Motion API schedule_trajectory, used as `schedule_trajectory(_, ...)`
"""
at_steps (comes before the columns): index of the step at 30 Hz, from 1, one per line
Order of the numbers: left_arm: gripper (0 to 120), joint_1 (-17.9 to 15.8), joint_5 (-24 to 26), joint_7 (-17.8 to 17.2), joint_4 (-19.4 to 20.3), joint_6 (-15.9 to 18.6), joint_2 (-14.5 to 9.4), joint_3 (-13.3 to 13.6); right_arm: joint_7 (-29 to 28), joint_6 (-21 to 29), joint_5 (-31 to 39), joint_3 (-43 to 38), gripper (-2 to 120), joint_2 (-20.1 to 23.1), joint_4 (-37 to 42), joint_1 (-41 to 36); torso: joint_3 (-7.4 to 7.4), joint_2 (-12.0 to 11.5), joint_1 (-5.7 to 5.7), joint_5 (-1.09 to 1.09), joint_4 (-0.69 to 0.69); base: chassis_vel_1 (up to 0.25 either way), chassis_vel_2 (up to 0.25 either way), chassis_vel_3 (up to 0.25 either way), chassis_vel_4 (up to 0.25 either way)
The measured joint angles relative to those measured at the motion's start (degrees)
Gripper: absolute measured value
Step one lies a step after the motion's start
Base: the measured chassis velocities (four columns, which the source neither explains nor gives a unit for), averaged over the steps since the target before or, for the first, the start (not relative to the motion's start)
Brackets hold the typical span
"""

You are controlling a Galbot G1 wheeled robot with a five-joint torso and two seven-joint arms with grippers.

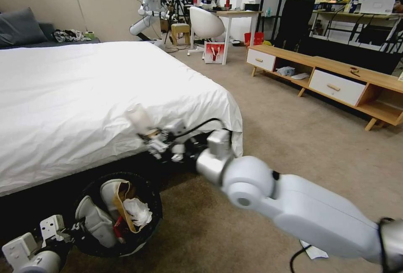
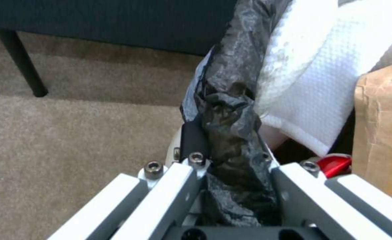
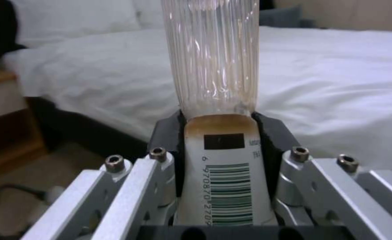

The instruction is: Pick up the trash bin and place the garbage on the floor into it.

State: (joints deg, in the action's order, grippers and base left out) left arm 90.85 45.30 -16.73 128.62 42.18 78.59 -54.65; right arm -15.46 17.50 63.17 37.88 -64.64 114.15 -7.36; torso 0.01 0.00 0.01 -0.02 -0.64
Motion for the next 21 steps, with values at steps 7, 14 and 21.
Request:
schedule_trajectory(7, 3, -0.36, -0.11, 0.00, -0.24, 0.00, 0.01, 0.35, -2.89, 1.47, 4.39, 5.24, 28, -7.00, -2.74, 2.27, 0.00, 0.00, 0.00, 0.00, 0.02, 0.000, 0.000, 0.000, 0.000)
schedule_trajectory(14, 3, -0.49, -0.12, 0.00, -0.29, -0.02, 0.03, 0.36, -4.78, 3.23, 5.79, 10.07, 27, -9.21, -4.16, 2.33, 0.00, 0.00, 0.00, 0.01, 0.00, 0.000, 0.000, 0.000, 0.000)
schedule_trajectory(21, 3, -0.39, -0.12, 0.02, -0.10, -0.04, 0.14, 0.28, -5.28, 3.77, 4.47, 12.21, 27, -9.20, -5.58, 0.74, 0.00, 0.00, 0.00, 0.01, 0.01, 0.000, 0.000, 0.000, 0.000)
